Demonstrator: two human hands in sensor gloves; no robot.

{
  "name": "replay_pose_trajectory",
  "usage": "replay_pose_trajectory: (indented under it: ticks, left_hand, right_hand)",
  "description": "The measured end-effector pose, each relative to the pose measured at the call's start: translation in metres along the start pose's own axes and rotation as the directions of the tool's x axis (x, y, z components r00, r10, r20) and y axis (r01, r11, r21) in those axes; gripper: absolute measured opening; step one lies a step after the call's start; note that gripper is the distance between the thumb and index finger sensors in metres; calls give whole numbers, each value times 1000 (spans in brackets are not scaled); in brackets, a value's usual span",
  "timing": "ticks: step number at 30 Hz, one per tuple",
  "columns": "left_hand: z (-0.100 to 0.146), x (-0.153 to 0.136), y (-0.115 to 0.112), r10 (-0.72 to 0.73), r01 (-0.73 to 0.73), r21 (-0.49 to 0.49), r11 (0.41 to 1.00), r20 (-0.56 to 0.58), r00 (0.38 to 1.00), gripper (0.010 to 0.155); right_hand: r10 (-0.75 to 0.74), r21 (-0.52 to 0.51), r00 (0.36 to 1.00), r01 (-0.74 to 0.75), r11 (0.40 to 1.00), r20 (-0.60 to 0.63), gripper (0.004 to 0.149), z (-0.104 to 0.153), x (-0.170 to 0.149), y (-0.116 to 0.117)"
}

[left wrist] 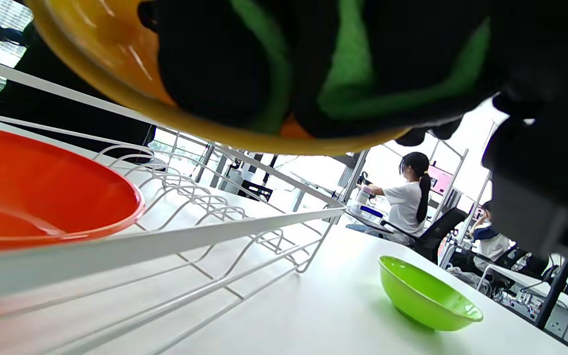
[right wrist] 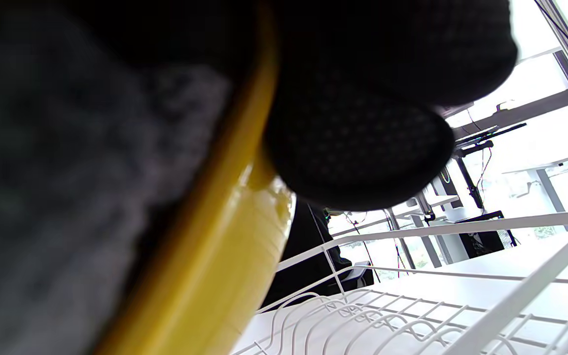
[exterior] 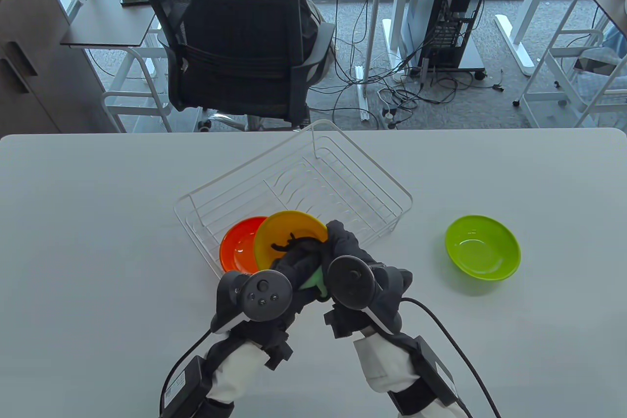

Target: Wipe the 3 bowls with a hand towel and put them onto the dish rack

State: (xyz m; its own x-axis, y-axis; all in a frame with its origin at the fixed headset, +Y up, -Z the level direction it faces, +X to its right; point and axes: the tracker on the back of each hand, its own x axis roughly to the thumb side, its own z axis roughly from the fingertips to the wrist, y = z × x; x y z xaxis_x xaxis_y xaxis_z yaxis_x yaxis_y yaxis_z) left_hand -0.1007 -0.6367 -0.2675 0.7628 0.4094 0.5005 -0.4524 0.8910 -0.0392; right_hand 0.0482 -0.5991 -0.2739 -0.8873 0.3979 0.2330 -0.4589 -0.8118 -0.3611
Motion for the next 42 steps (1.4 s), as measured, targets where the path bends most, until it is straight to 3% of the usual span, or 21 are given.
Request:
replay_pose_trajectory:
  ticks: [7,15,23,31,37,42]
  left_hand:
    - [1,7,1,-244,242,-41,969,-45,969,53]
    - [1,-4,5,-408,415,22,909,-146,901,53]
    - [7,-5,20,-285,303,104,947,-154,946,54]
    - [8,-16,13,23,-17,93,996,-62,998,65]
    - [7,-7,-3,-150,150,-38,988,15,989,57]
    - [8,-7,-1,-302,302,-12,953,-3,953,53]
  right_hand:
    - [10,-21,1000,-10,1000,9,47,2,2,-2]
    - [-1,49,1000,1,999,3,49,7,11,8]
    - [-49,154,999,50,987,-9,49,13,20,22]
    - [-119,91,993,117,989,15,49,11,10,18]
    - [4,-8,998,-3,1000,62,47,10,5,12]
    - [-35,-1,999,35,999,39,48,8,2,9]
